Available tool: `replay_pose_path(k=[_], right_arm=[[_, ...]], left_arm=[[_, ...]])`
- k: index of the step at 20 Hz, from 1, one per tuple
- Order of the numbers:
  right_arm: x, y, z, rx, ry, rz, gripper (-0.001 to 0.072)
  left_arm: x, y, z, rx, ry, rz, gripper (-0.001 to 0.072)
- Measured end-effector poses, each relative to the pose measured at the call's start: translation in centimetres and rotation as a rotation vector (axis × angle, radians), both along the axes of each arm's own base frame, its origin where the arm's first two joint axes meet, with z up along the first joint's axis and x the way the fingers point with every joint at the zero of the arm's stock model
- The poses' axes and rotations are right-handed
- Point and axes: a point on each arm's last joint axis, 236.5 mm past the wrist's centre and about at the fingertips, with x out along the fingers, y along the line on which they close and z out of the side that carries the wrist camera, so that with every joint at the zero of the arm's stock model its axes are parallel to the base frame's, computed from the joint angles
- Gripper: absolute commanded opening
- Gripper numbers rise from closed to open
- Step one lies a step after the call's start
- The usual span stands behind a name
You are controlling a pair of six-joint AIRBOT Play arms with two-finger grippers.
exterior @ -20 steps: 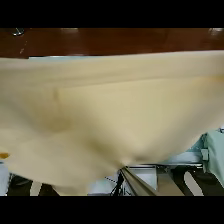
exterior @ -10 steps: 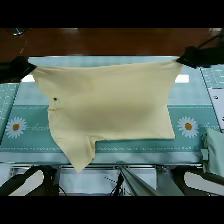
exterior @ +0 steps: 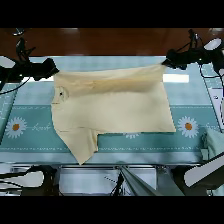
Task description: Fold the shirts.
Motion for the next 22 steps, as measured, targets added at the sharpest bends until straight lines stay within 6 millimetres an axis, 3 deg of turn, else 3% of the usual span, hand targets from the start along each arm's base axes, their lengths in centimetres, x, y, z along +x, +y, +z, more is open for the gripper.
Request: replay_pose_path(k=[4,9,10,11,12,14,17,19,22], right_arm=[[-2.2,-1.1,-1.0,0.005,0.085,0.065,0.0021],[-6.6,-2.6,-4.7,-0.062,0.254,0.147,0.0022],[-7.4,-2.7,-5.6,-0.066,0.286,0.154,0.0129],[-8.1,-2.7,-6.5,-0.07,0.316,0.158,0.0529],[-8.7,-2.6,-7.3,-0.073,0.338,0.162,0.0622],[-9.7,-2.2,-8.3,-0.074,0.371,0.173,0.0623],[-10.7,-2.9,-7.4,-0.086,0.382,0.171,0.0622],[-11.3,-4.6,-5.5,-0.103,0.362,0.141,0.0622],[-13.4,-7.5,-2.8,-0.119,0.315,0.045,0.0621]], left_arm=[[-3.7,1.5,-2.4,-0.05,0.17,-0.04,0.0023],[-10.3,-0.1,-7.5,-0.101,0.384,-0.153,0.0032],[-11.1,-0.3,-8.4,-0.105,0.408,-0.162,0.0193],[-11.9,-0.5,-9.0,-0.11,0.428,-0.169,0.061],[-12.5,-0.6,-9.4,-0.113,0.448,-0.178,0.0706],[-13.2,-0.8,-9.4,-0.124,0.467,-0.195,0.0706],[-14.4,-0.2,-7.9,-0.123,0.495,-0.23,0.0705],[-16.5,1.2,-7.0,-0.089,0.542,-0.234,0.0705],[-21.8,4.3,-7.5,-0.023,0.65,-0.166,0.0705]])
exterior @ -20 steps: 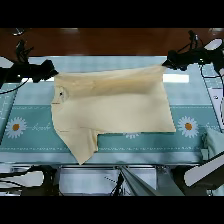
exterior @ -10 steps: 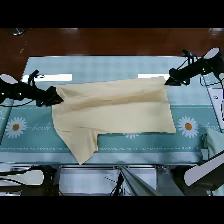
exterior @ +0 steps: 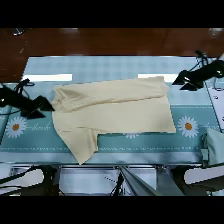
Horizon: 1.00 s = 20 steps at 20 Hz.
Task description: Fold the shirts.
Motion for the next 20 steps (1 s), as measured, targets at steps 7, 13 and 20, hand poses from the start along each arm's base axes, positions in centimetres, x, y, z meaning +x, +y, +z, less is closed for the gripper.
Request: replay_pose_path(k=[7,13,20], right_arm=[[-9.2,1.8,-2.8,0.076,-0.022,-0.164,0.0621],[-11.6,5.5,-3.6,0.219,-0.03,-0.201,0.0621],[-15.5,-0.9,-4.4,0.111,0.057,-0.347,0.0621]], left_arm=[[-9.1,-2.4,-3.7,-0.069,0.073,0.184,0.0705],[-8.6,-8.2,-5.0,-0.25,-0.045,0.27,0.0703],[-9.1,-10.8,-6.3,-0.246,-0.123,0.139,0.0022]])
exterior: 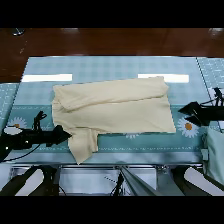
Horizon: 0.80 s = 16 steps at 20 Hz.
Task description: Fold the shirts.
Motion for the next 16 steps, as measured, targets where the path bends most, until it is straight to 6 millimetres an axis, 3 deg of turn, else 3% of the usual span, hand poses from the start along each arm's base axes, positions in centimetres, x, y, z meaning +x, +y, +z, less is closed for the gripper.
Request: replay_pose_path(k=[3,5,13,14,15,16], right_arm=[[-4.0,0.0,-1.7,0.024,0.133,-0.021,0.0621],[-4.7,1.2,-2.2,0.055,0.159,-0.006,0.0621],[-3.5,6.4,-3.7,0.16,0.161,0.1,0.0615],[-2.4,7.1,-4.0,0.167,0.126,0.106,0.0289],[-1.6,7.1,-4.3,0.15,0.102,0.107,0.0021],[-1.2,7.0,-4.5,0.132,0.089,0.124,0.0021]], left_arm=[[0.5,-0.4,0.6,-0.011,-0.032,-0.03,0.0022],[0.8,-0.7,1.1,-0.025,-0.046,-0.038,0.0022],[1.2,-1.0,1.7,-0.043,-0.063,-0.04,0.0023],[1.3,-1.1,1.8,-0.046,-0.064,-0.039,0.0023],[1.4,-1.1,1.8,-0.046,-0.066,-0.039,0.0023],[1.6,-0.9,2.0,-0.044,-0.072,-0.035,0.0023]])
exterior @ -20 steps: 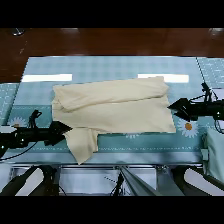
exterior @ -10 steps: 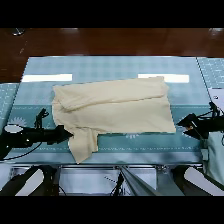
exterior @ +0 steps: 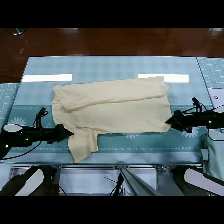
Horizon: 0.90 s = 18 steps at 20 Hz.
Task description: Fold the shirts.
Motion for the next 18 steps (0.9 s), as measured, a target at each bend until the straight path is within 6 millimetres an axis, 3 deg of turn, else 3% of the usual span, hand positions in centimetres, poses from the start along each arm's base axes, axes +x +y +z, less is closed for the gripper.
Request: replay_pose_path(k=[3,9,14,18], right_arm=[[2.3,0.4,1.7,0.012,-0.075,0.036,0.0021],[8.6,-0.2,6.2,-0.019,-0.223,0.086,0.0021],[15.7,0.8,8.1,-0.031,-0.294,0.105,0.0021],[21.4,0.7,8.4,-0.03,-0.323,0.078,0.0021]], left_arm=[[1.9,1.2,1.4,0.004,-0.044,0.028,0.0023],[7.7,4.1,5.4,0.049,-0.174,0.076,0.0022],[14.8,5.6,7.0,0.099,-0.222,0.153,0.0022],[20.8,6.9,7.6,0.098,-0.229,0.194,0.0022]])
